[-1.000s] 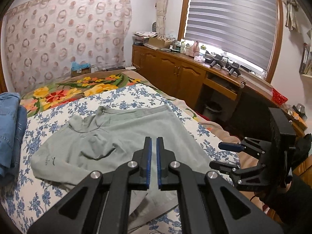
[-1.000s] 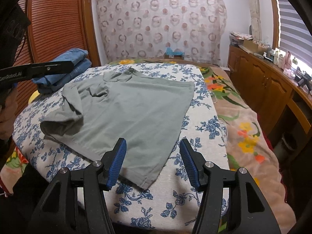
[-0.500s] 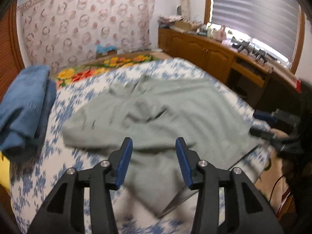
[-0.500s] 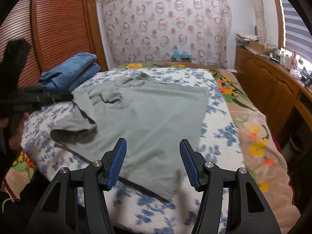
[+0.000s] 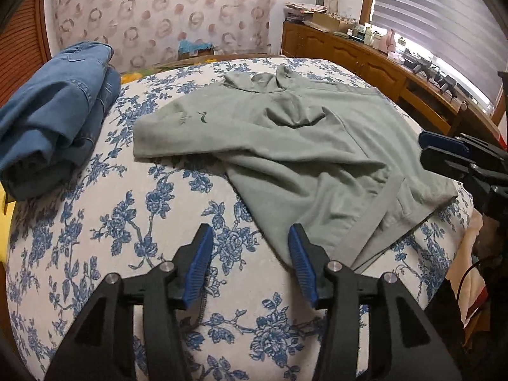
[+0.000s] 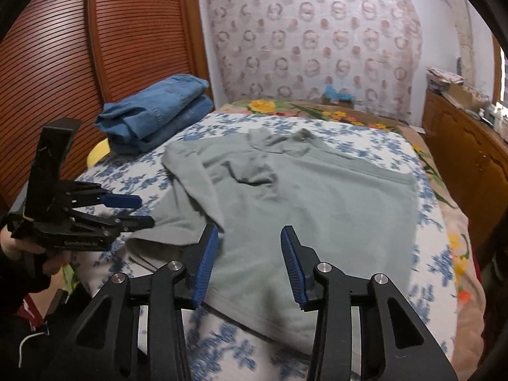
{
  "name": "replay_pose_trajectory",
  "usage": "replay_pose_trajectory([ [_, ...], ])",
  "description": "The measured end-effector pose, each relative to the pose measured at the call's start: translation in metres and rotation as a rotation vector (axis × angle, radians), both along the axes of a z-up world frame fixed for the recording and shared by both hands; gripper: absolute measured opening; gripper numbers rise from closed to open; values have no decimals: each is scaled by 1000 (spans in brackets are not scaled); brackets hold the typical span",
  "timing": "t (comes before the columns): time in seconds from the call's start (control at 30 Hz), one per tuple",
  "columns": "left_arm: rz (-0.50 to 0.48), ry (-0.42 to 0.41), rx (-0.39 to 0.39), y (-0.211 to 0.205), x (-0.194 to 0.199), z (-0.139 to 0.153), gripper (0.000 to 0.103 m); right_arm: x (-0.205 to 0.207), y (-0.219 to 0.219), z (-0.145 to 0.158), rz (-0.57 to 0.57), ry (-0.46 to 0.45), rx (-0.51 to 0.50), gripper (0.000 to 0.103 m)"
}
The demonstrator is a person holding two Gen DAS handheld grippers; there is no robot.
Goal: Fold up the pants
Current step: 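Move the right gripper to the shirt's other side edge and grasp, then fold the grasped side over the shirt with the right gripper, release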
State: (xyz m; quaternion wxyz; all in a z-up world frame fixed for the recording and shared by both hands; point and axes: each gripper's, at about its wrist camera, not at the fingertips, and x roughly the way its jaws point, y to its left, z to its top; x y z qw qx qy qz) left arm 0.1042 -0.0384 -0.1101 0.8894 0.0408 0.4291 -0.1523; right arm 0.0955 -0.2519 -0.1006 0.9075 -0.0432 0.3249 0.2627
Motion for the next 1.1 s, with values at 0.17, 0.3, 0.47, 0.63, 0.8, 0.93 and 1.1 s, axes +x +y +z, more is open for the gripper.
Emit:
replay_pose_trajectory([
  [0.17, 27, -18, 1, 3, 0, -1, 62, 8, 13, -6, 33, 33, 4, 34],
  [0.3, 37, -35, 7, 3, -4, -2, 63, 16, 20, -12, 46, 63, 0, 31],
  [0.47, 53, -38, 4, 3, -6, -2, 63, 21, 29, -23, 58, 93, -22, 30],
  [0.63, 49, -46, 5, 5, -10, -2, 63, 24, 36, -29, 81, 124, -34, 26],
  [0.8, 54, -62, 0, 6, -13, -2, 63, 22, 44, -32, 93, 115, -65, 6],
  [0.93, 64, -57, -16, 7, -16, -1, 63, 14, 43, -20, 80, 44, -60, 1],
  [1.1, 69, -88, -52, 9, -21, 12, 63, 3, 37, 5, 41, -71, -67, 1],
])
